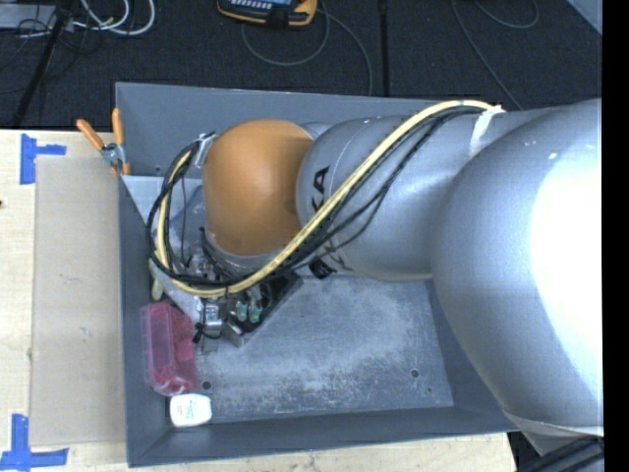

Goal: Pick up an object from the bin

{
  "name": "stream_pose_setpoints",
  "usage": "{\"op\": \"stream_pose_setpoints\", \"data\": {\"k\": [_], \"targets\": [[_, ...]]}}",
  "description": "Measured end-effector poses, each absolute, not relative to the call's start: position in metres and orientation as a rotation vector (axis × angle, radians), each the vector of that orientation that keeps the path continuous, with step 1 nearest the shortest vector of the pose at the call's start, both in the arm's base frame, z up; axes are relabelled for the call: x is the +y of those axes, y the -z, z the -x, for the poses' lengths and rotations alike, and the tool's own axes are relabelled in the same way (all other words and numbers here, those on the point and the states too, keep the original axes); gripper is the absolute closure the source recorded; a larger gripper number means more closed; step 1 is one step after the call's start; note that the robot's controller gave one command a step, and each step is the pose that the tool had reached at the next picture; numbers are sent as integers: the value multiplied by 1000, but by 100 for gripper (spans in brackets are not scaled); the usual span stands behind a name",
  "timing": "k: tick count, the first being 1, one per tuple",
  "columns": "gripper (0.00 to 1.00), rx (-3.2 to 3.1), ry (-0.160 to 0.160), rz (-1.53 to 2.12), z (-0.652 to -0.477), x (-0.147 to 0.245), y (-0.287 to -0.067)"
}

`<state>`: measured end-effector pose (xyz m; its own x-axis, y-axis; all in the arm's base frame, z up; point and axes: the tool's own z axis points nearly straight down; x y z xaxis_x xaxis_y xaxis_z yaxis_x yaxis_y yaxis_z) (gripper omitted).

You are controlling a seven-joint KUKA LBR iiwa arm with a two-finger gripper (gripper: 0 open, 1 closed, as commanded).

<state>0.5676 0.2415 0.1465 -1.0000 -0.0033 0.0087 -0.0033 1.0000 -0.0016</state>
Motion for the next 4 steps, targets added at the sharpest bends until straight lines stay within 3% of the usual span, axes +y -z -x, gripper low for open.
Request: {"op": "stream_pose_setpoints", "data": {"k": [1,3,4], "targets": [[0,-3140,0,2,-570,241,-151],[0,-3143,-3,-32,-589,158,-220],[0,-3138,1,-165,-599,164,-169]]}}
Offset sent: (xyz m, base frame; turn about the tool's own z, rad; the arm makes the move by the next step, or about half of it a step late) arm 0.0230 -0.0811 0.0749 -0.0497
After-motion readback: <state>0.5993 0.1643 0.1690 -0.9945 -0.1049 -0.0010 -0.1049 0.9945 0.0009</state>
